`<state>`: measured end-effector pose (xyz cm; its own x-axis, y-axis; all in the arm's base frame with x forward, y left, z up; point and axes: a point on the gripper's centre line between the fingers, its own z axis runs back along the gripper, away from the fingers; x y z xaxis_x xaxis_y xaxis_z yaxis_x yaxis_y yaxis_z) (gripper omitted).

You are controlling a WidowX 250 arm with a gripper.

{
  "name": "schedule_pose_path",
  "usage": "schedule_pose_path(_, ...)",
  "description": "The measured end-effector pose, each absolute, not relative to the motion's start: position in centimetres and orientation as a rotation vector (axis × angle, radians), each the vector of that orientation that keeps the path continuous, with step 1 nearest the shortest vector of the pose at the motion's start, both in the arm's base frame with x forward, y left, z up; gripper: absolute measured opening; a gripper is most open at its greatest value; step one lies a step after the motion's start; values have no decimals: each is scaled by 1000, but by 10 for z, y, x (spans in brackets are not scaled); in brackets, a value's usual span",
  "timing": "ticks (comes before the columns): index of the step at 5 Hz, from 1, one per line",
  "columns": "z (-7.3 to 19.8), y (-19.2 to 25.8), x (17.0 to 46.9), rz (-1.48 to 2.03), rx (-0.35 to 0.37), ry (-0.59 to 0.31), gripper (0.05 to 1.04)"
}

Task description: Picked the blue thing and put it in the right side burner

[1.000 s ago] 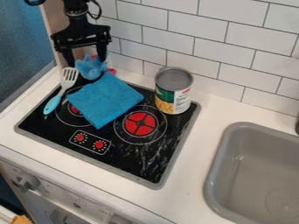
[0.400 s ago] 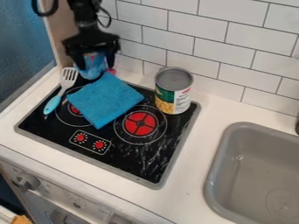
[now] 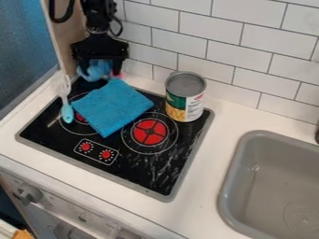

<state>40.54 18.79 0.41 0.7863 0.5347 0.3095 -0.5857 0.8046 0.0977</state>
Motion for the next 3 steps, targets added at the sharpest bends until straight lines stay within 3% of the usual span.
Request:
schedule_pose_path(2, 4, 190, 408, 654, 156, -299, 487)
schedule_pose_path(3, 2, 190, 405, 646, 160, -290, 358)
